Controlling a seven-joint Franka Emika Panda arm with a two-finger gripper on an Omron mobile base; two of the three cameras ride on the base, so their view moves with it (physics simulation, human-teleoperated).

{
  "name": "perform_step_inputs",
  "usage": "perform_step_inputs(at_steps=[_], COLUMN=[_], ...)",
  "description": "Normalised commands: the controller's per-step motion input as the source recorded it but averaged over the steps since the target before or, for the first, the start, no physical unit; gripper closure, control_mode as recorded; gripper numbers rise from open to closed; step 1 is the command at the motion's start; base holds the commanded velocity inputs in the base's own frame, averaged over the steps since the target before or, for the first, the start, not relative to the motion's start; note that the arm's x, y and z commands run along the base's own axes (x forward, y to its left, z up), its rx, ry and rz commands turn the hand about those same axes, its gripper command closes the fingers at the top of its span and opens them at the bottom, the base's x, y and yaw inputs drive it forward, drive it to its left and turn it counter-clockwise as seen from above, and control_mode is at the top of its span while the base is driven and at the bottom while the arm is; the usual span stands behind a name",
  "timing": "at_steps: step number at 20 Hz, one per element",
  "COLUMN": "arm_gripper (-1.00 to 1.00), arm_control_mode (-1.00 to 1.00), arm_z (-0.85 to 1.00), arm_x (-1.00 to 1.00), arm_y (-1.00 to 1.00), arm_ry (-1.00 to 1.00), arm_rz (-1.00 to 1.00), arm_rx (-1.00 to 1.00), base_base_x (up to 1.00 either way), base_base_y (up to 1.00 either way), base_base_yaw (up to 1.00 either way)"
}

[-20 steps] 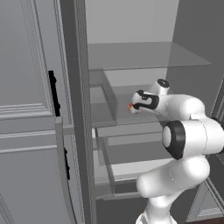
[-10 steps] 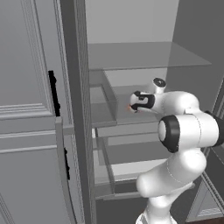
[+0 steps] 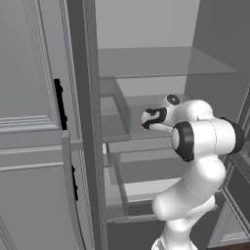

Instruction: Place one carrot and one steak in each tupperware on the nearby counter, to pack two identical lunches.

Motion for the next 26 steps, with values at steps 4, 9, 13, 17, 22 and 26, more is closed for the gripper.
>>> perform_step_inputs(at_steps=[4,9,13,17,22,26], arm_gripper=[-1.0,-1.0,-1.0,1.0,1.0,1.0], arm_control_mode=[-1.0,-1.0,-1.0,-1.0,-1.0,-1.0], arm_z=[-0.13,0.0,-0.08,-0.56,-1.0,-0.83], arm_x=[0.61,0.42,0.36,0.23,-0.63,-0.86], arm_y=[0.0,0.0,0.05,0.52,0.04,-0.31], arm_ry=[0.0,-0.01,-0.02,-0.01,-0.2,-0.18], arm_rz=[0.01,0.0,0.01,0.05,0.01,0.04], arm_rx=[-0.01,-0.05,-0.09,-0.09,0.0,0.0], base_base_x=[0.0,0.0,0.0,0.0,0.0,0.0], base_base_y=[0.0,0.0,0.0,0.0,0.0,0.0], base_base_yaw=[0.0,0.0,0.0,0.0,0.0,0.0])
